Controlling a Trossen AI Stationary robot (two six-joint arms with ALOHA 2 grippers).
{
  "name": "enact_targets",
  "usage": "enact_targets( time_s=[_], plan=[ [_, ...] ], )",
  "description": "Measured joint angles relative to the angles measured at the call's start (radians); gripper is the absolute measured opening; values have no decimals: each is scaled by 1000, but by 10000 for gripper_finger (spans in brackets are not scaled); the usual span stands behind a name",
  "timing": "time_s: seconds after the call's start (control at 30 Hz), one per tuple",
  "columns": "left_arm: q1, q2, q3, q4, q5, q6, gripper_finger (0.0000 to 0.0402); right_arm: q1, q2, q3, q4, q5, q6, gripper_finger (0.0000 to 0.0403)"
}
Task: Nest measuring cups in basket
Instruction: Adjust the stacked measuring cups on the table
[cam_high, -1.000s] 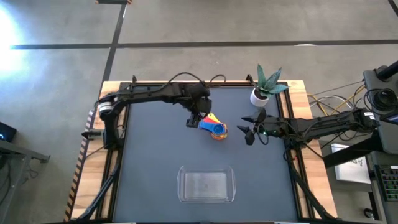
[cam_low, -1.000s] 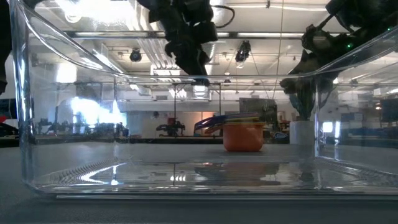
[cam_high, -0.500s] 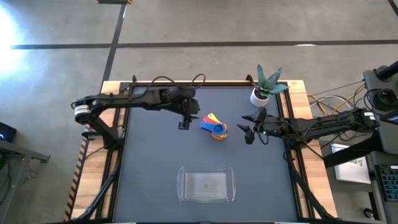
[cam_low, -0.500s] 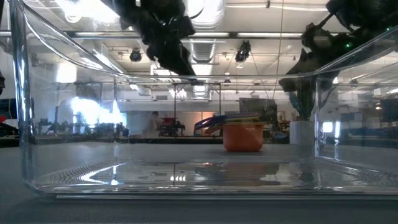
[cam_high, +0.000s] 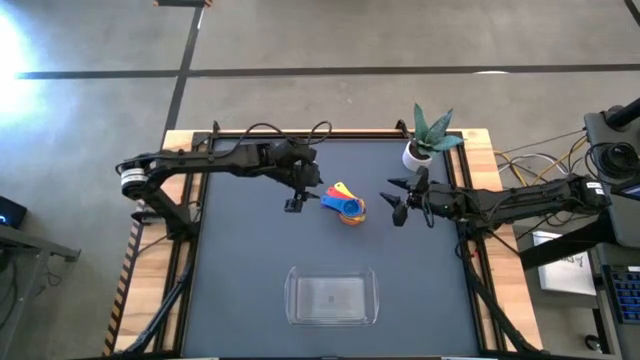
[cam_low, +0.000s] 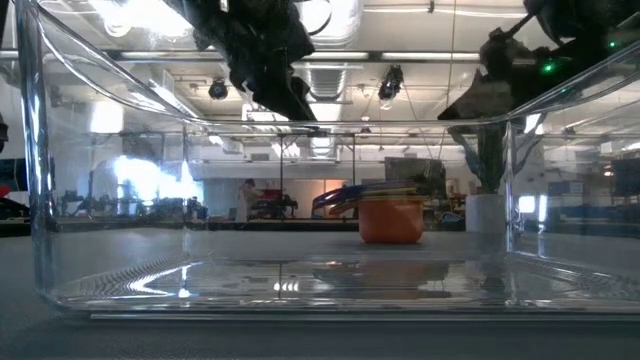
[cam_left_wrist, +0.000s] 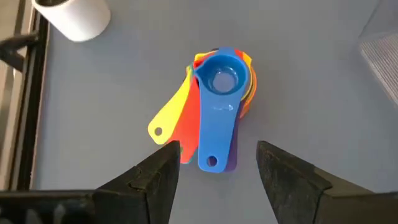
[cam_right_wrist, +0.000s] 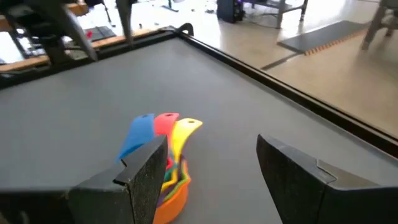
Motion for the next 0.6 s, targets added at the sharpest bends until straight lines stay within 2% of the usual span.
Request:
enact_targets(
  time_s=[0.23,0.47,0.6],
  plan=[
    [-8,22,-8,-29,2,13,198,-101,57,3,-5,-61,1,238],
    [-11,110,-2,-24,1,36,210,-173,219,93,-5,-119,-36,238],
    [-11,149,47,-77,0,19,227,-183,319,173,-57,-131,-86,238]
  ],
)
